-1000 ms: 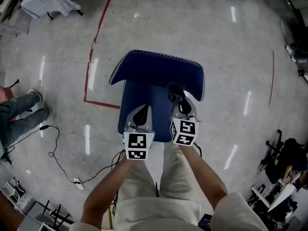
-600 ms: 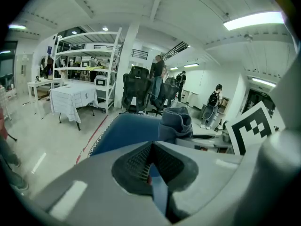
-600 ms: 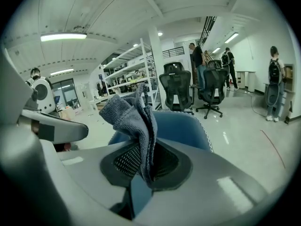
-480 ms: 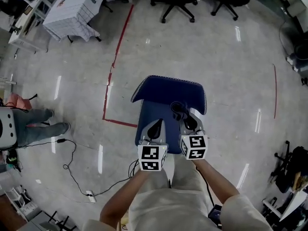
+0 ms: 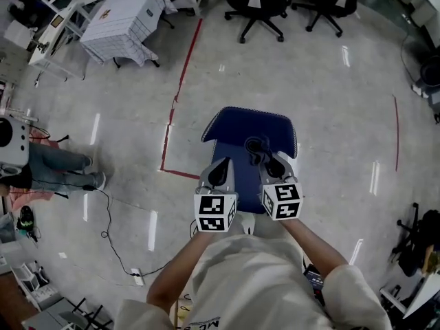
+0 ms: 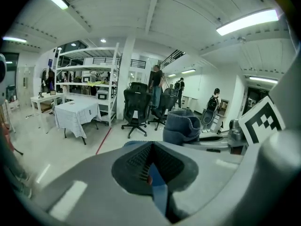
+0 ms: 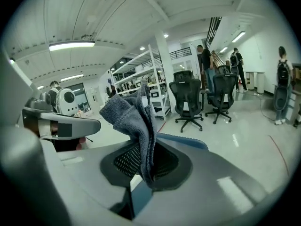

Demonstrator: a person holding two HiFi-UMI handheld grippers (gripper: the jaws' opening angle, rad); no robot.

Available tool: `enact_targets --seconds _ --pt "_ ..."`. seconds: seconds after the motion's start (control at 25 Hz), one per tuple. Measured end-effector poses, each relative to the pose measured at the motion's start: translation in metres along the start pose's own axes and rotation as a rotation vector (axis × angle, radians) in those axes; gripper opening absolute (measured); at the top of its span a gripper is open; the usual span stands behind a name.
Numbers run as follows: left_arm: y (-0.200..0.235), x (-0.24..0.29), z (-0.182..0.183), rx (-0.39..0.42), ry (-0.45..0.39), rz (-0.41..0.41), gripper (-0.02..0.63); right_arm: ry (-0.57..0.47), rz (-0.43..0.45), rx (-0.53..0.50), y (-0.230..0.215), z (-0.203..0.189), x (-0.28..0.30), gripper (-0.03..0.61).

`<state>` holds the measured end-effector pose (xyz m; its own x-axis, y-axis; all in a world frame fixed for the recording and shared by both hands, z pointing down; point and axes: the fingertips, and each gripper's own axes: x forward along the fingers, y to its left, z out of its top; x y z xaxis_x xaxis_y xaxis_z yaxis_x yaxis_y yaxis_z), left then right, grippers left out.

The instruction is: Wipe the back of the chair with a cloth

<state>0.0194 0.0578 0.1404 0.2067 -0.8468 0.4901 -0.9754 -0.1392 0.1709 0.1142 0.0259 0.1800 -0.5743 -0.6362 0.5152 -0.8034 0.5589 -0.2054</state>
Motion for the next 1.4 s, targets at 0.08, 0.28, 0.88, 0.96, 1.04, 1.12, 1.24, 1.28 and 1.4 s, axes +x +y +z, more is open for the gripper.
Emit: enact_targets --seconds 0.08,0.28,0.88,0.96,1.04,1.12,1.24,1.28,1.4 --pt "0.001 -0.013 0.003 0.013 0.007 0.004 0.002 -0.004 0.021 0.006 0.011 0.004 -0.007 0.071" --pt "0.002 -0.042 0.013 0.005 0.014 0.008 0.002 -0.033 0.08 -0.013 0.04 0.032 -0.024 0.071" --pt "-0.022 -0.08 0.031 0.026 -0.064 0.023 0.002 -0.054 0.196 -0.061 0.071 0.053 -0.06 0.069" --pt "-0.026 -0.078 0.029 0.023 -0.067 0.024 0.002 -0.042 0.198 -0.05 0.069 0.047 -0.061 0.069" --pt "-0.031 -0.075 0.023 0.015 -0.056 0.009 0.002 -0.031 0.203 -0.032 0.069 0.041 -0.062 0.067" --pt "-0.035 -0.075 0.021 0.021 -0.049 0.001 0.002 -0.028 0.203 -0.008 0.069 0.036 -0.066 0.067" --pt "-0.039 -0.068 0.018 0.019 -0.039 -0.012 0.002 -0.032 0.178 0.0 0.062 0.031 -0.071 0.067" --pt "-0.038 -0.066 0.016 0.009 -0.032 -0.017 0.002 -0.031 0.17 0.006 0.059 0.03 -0.071 0.067" --pt "-0.037 -0.062 0.012 -0.01 -0.016 -0.03 0.002 -0.017 0.156 0.019 0.057 0.025 -0.07 0.067"
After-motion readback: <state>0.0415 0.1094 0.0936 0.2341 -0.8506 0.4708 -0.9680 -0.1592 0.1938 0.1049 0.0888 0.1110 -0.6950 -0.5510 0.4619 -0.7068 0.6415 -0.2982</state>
